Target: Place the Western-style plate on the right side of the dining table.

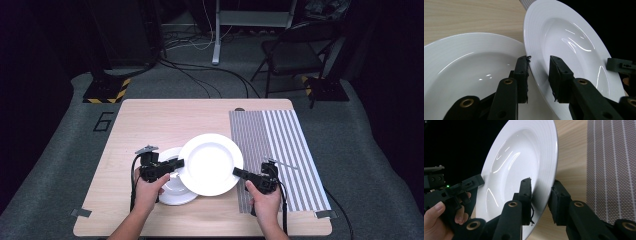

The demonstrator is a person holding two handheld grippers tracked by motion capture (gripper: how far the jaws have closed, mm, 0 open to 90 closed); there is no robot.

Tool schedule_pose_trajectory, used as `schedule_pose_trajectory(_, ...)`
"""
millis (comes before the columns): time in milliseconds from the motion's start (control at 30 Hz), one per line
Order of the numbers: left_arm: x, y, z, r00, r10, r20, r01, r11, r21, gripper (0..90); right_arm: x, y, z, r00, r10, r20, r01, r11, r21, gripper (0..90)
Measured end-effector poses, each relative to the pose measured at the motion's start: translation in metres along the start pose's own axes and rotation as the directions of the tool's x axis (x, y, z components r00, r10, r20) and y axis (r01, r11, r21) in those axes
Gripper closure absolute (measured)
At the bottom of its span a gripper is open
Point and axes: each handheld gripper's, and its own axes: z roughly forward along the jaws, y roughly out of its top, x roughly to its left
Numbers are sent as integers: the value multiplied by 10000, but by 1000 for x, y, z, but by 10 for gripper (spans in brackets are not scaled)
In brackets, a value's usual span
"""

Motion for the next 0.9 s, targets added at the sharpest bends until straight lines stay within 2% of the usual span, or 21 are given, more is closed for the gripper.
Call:
schedule_pose_trajectory(200, -6, 2, 10, 9998, 50, 201, -52, 9999, 108, 692, -5, -2, -9, 9999, -10, 156, 14, 9997, -234, 732)
schedule_pose_trajectory(233, -6, 3, 12, 9995, 219, 227, -222, 9997, 123, 692, -6, -2, -11, 9998, 74, 170, -69, 9996, -267, 732)
schedule_pose_trajectory(267, -8, 4, 14, 9996, 82, 266, -87, 9998, 175, 693, -8, -3, -12, 9998, 82, 177, -77, 9996, -288, 730)
schedule_pose_trajectory(300, -8, 5, 16, 9991, 296, 311, -303, 9993, 223, 693, -9, -3, -13, 9996, 146, 232, -139, 9994, -312, 729)
schedule_pose_trajectory(333, -10, 5, 18, 9991, 216, 370, -225, 9994, 246, 694, -11, -4, -16, 9994, 235, 257, -227, 9992, -315, 729)
schedule_pose_trajectory(367, -11, 6, 20, 9984, 383, 417, -395, 9988, 279, 693, -12, -4, -17, 9993, 201, 314, -189, 9991, -374, 729)
schedule_pose_trajectory(400, -13, 6, 22, 9985, 282, 476, -296, 9991, 304, 693, -13, -4, -19, 9990, 306, 334, -291, 9987, -422, 729)
schedule_pose_trajectory(533, -19, 7, 31, 9960, 484, 756, -522, 9974, 493, 691, -17, -4, -30, 9976, 469, 517, -434, 9967, -681, 732)
schedule_pose_trajectory(667, -26, 8, 39, 9942, 476, 961, -532, 9970, 564, 690, -21, -4, -40, 9957, 637, 674, -570, 9938, -958, 734)
schedule_pose_trajectory(833, -33, 9, 48, 9915, 693, 1098, -771, 9947, 687, 691, -25, -5, -50, 9941, 710, 818, -610, 9910, -1189, 738)
schedule_pose_trajectory(900, -37, 9, 51, 9903, 728, 1181, -820, 9938, 748, 691, -27, -6, -54, 9921, 880, 890, -767, 9894, -1233, 738)
